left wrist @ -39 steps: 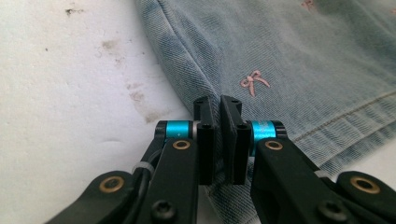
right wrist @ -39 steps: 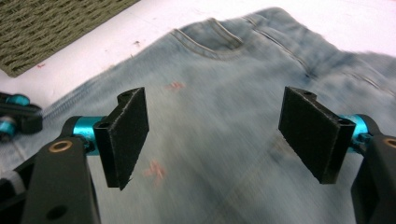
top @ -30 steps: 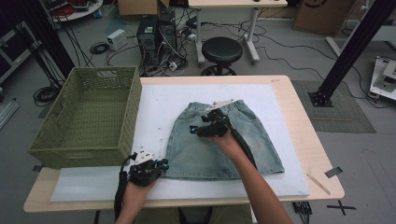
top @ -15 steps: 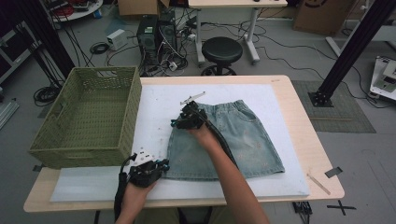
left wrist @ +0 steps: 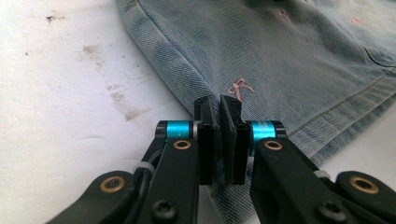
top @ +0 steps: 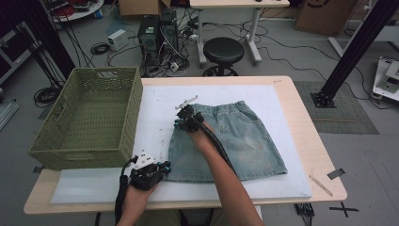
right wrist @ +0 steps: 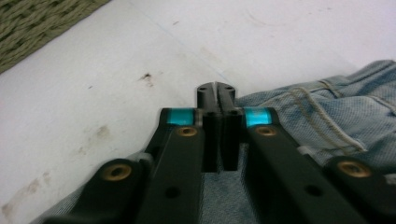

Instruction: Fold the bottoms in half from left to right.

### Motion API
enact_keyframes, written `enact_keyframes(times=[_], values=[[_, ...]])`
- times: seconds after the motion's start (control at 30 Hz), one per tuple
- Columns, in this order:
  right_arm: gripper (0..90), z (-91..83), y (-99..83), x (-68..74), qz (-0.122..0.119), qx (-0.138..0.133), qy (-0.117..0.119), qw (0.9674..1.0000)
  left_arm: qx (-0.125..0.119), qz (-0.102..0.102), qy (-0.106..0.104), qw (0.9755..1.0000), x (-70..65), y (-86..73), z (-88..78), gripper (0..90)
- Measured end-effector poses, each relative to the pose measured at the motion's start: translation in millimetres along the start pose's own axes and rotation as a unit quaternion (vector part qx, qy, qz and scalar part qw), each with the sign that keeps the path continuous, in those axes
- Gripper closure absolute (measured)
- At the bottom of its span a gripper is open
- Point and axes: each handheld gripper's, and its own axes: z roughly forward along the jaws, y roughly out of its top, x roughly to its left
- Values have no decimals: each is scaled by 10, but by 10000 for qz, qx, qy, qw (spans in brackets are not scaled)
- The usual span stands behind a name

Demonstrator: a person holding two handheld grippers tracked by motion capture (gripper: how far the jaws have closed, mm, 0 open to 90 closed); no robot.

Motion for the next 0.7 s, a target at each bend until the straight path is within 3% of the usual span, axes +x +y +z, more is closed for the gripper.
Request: enact_keyframes(times=[0.1,0.2,0.27,0.3,0.37,0.43,0.53,0.7], values=[[900,6,-17,16,-52,5,52,10000,15,-1,-5,10000,2,-4,2,854],[900,-30,-26,-16,114,-180,102,9997,13,5,1,10000,-2,-2,1,854],[630,-80,-13,-74,533,-479,211,9972,17,-4,-3,10000,-3,0,4,854],[592,-90,-6,-86,588,-489,183,9969,16,4,-1,10000,-4,1,6,854],[536,-78,-4,-93,449,-393,21,9982,33,4,-11,10000,-5,1,10,854],[489,-9,-30,-103,521,-173,91,9985,56,9,-12,10000,-7,-1,22,854],[504,93,-56,-79,476,52,120,9988,97,21,-8,10000,-2,0,26,854],[725,117,-62,-56,343,212,-2,9992,106,8,7,9999,3,0,35,854]])
